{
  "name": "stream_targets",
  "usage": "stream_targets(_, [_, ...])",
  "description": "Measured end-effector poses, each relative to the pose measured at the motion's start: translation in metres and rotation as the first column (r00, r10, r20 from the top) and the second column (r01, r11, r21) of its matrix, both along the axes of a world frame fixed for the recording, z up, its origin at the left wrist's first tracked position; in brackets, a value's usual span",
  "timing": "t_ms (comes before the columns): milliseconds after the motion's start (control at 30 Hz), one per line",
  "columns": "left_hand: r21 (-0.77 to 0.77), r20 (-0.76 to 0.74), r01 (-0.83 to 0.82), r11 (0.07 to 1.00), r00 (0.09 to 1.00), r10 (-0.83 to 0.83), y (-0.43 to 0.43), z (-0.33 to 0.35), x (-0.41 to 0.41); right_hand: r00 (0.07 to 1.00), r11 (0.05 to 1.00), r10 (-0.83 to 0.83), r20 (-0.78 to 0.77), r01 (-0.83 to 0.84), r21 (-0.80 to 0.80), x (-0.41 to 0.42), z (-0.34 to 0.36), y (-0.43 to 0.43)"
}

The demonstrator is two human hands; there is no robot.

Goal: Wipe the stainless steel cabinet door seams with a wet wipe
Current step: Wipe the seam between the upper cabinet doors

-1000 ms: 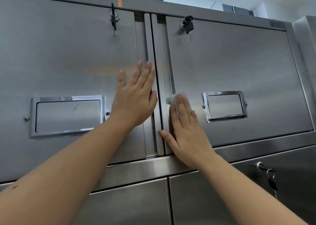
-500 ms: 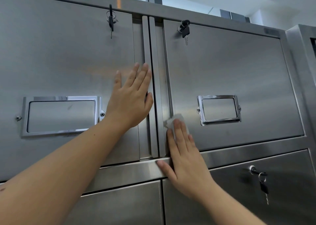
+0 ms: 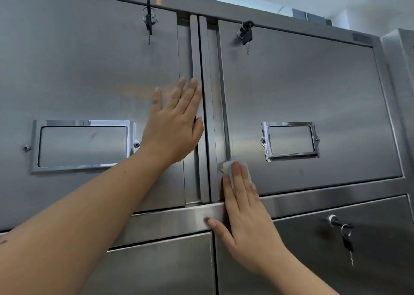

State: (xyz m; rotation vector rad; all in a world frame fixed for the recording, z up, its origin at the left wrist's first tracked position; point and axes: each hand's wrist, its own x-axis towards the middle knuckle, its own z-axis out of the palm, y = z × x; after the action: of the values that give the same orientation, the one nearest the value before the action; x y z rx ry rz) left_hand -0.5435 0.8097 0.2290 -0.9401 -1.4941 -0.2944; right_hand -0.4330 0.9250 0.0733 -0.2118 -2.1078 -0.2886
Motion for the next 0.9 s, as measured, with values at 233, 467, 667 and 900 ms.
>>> stream_targets(233, [0.01, -0.005, -0.003, 1.0, 1.0, 0.003, -0.001, 0.0, 0.003, 0.998, 0.996, -0.057, -0.015, 0.058, 0.07, -0.005, 0.052, 0.008])
stream_targets(467, [0.009, -0.014, 0.003, 1.0, 1.0, -0.003, 0.0, 0.0, 0.0, 0.999, 0.998, -0.031, -0.044, 0.033, 0.056, -0.007, 0.081, 0.009])
stream_targets(667, [0.002, -0.007, 0.008, 1.0, 1.0, -0.008, -0.001, -0.001, 0.001, 1.0, 0.999, -0.016, 0.007, 0.016, -0.03, -0.004, 0.007, 0.001])
stream_targets(900, [0.002, 0.005, -0.005, 1.0, 1.0, 0.005, 0.0, 0.0, 0.002, 0.997, 0.998, -0.06, 0.045, 0.058, 0.034, -0.001, 0.017, 0.004])
